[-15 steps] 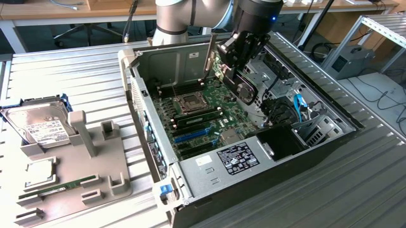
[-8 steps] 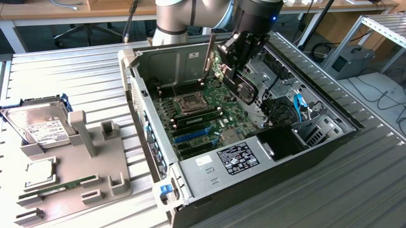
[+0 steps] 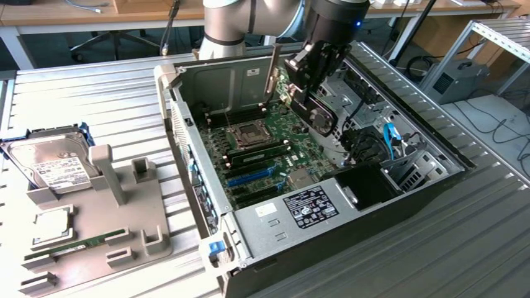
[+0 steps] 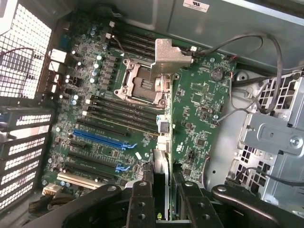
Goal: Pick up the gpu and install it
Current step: 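Insert the gpu into the slot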
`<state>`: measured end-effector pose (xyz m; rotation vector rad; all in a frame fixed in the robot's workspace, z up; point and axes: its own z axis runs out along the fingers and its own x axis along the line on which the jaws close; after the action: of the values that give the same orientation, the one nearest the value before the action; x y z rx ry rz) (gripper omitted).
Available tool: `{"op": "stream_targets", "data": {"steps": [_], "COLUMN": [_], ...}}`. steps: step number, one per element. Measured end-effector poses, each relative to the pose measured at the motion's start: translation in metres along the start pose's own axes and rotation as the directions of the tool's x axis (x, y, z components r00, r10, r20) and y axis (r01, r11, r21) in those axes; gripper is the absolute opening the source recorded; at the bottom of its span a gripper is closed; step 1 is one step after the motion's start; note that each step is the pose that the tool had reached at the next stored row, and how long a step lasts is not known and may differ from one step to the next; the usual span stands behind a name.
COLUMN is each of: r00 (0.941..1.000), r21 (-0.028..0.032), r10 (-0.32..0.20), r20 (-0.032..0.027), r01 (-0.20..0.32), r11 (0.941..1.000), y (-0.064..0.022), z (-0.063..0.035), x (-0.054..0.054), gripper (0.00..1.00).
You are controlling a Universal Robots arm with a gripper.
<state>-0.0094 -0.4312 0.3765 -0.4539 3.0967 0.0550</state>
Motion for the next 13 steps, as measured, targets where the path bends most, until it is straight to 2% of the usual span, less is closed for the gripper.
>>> {"op": "stream_targets", "data": {"steps": [13], "r00": [0.9991], "r21": [-0.0007], "r10": [-0.042], "r20": [-0.0014], "r01": [0.042], "r11": [0.9991], "y": [0.0000], "z": [0.0000], "x": [0.0000], "gripper": [0.26]}}
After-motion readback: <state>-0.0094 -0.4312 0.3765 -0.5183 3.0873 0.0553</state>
